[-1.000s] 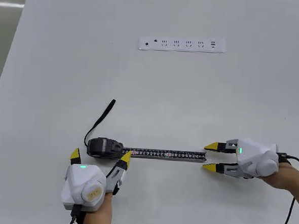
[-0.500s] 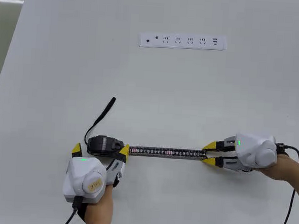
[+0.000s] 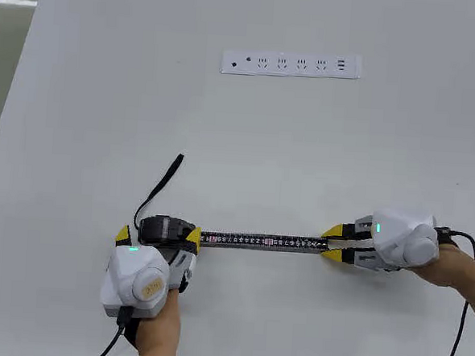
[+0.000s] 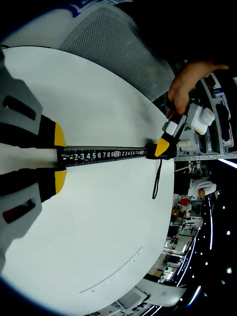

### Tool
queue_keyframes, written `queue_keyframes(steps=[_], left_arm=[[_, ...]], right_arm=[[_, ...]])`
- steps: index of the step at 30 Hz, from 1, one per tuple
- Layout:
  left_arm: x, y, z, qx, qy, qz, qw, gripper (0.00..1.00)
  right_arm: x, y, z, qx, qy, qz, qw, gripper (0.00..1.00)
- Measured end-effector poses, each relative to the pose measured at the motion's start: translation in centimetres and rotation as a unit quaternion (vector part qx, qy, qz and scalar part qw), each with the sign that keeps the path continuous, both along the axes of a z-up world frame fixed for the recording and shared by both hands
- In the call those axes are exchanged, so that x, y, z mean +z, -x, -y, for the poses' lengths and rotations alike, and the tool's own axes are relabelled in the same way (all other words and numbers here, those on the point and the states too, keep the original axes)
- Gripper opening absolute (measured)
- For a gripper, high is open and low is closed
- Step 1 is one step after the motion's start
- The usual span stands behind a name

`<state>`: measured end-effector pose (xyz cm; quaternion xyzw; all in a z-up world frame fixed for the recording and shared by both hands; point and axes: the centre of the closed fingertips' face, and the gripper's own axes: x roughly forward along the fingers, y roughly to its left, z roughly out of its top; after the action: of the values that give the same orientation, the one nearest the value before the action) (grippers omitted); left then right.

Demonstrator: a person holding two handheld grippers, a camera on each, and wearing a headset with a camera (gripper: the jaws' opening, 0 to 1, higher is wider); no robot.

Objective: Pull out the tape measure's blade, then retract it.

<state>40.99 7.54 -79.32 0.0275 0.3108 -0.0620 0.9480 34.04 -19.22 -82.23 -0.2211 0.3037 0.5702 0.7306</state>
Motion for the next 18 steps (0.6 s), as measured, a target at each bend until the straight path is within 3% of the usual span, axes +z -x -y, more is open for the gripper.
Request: queue_keyframes(steps=[7, 13, 18], left_arm=[[-0.29, 0.06, 0.31, -0.003, 0.004, -0.003, 1.0000, 0.65], [-0.45, 0.15, 0.47, -0.005, 0.001, -0.015, 0.9999, 0.64], [-0.54, 0.17, 0.47, -0.008, -0.003, -0.037, 0.9993, 0.62]], right_arm=[[-0.07, -0.01, 0.09, 0.001, 0.003, 0.003, 1.0000, 0.12], [0.03, -0.10, 0.19, 0.001, 0.004, 0.007, 1.0000, 0.12], [0.14, -0.05, 0.14, 0.011, 0.009, 0.012, 0.9998, 0.12]])
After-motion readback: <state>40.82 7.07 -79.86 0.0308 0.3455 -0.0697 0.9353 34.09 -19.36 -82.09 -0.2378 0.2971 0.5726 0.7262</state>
